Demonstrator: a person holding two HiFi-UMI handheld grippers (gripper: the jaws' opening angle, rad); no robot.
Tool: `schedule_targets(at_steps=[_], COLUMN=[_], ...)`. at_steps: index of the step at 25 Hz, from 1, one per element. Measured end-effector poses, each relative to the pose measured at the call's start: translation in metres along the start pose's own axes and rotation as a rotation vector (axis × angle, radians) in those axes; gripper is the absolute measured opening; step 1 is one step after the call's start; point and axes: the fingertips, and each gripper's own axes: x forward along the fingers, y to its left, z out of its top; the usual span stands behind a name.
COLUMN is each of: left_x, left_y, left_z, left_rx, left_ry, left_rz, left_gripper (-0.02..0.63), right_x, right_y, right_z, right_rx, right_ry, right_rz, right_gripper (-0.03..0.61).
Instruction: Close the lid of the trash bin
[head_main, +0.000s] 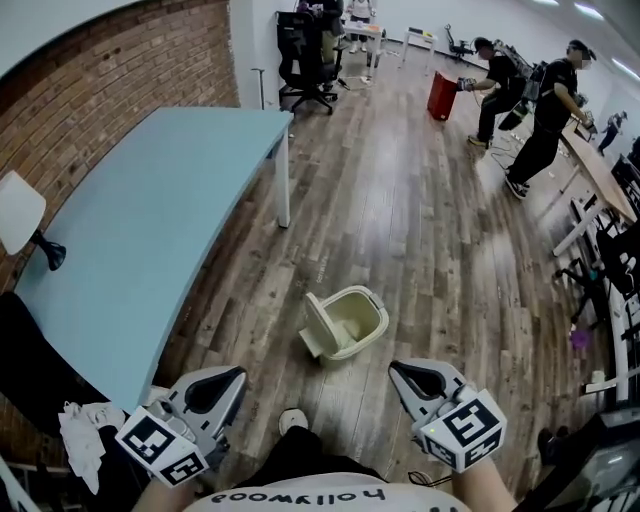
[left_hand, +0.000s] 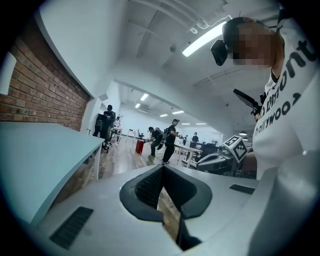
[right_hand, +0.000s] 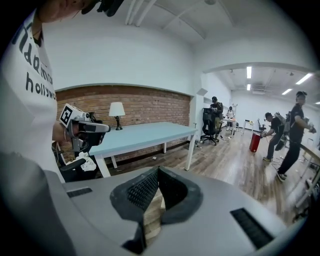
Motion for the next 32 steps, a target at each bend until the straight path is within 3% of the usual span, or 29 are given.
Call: schedule_targets(at_steps=[10,19,26,32], left_x=[0.039,0.071,0.109,0.128], left_y=[0.079,0.114,0.129,0.143], left_z=[0.026,0.021,0.014,0.012], left_rx=[-0.006,-0.026,-0.112,-0.126], left_ry=[0.03,0.05,0.053,0.051], left_rz=[-0.052,-0.102,-0.109,-0.028], left_gripper=[0.006,0.006,0.006,0.006], right_x=[0.08,0.133,0.171,0.217], right_y=[-0.024,-0.035,-0.034,-0.042], right_z=[0.04,0.049,0.046,0.021], right_rx=[0.018,0.029,0.006,-0.066], right_ry=[0.037,0.075,0.116,0.197], right_rz=[-0.013,0.005,0.096,0.227], right_gripper=[0.008,0.008,0.008,0.008])
